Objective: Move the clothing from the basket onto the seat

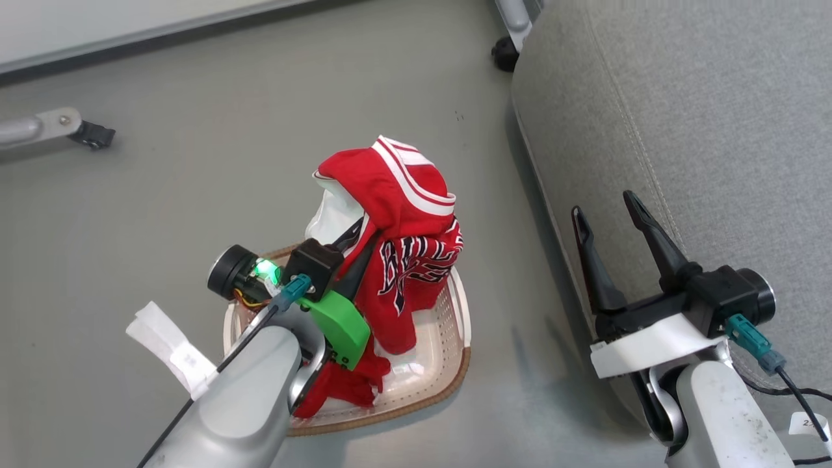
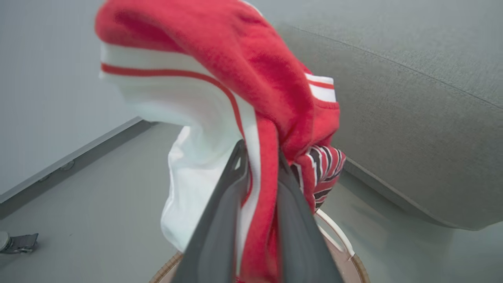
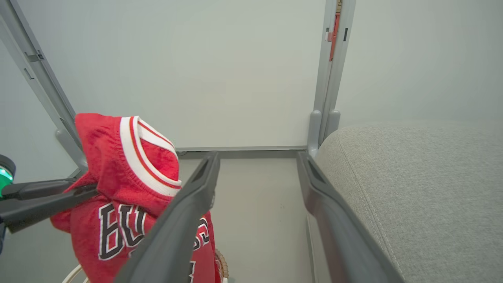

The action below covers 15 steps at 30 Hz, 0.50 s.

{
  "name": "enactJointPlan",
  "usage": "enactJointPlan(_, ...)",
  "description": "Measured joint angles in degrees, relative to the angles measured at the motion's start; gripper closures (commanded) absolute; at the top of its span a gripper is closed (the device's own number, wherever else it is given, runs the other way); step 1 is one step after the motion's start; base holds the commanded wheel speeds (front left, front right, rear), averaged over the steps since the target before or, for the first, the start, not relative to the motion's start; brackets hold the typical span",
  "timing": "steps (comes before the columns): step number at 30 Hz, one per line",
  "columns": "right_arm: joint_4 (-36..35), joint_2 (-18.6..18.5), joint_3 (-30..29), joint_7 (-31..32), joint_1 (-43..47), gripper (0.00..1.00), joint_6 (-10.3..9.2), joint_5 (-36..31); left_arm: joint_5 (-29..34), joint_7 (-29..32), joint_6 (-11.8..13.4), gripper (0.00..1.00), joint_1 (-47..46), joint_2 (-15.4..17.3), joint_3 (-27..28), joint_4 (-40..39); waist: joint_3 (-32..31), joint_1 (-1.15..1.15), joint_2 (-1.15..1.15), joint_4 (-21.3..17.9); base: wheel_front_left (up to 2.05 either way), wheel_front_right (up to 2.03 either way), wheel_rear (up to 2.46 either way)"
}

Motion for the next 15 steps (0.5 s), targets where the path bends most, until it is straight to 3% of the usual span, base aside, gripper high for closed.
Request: enactJointPlan(15, 1.25, 0.0, 0.14, 0.0, 5.41, 0.0, 0.0, -0.34, 4.01, 0.0, -0.56, 1.0, 4.81, -0.23, 7.02, -17.4, -11.42, 0.0, 0.0, 3.17, 0.0, 0.0, 0.0)
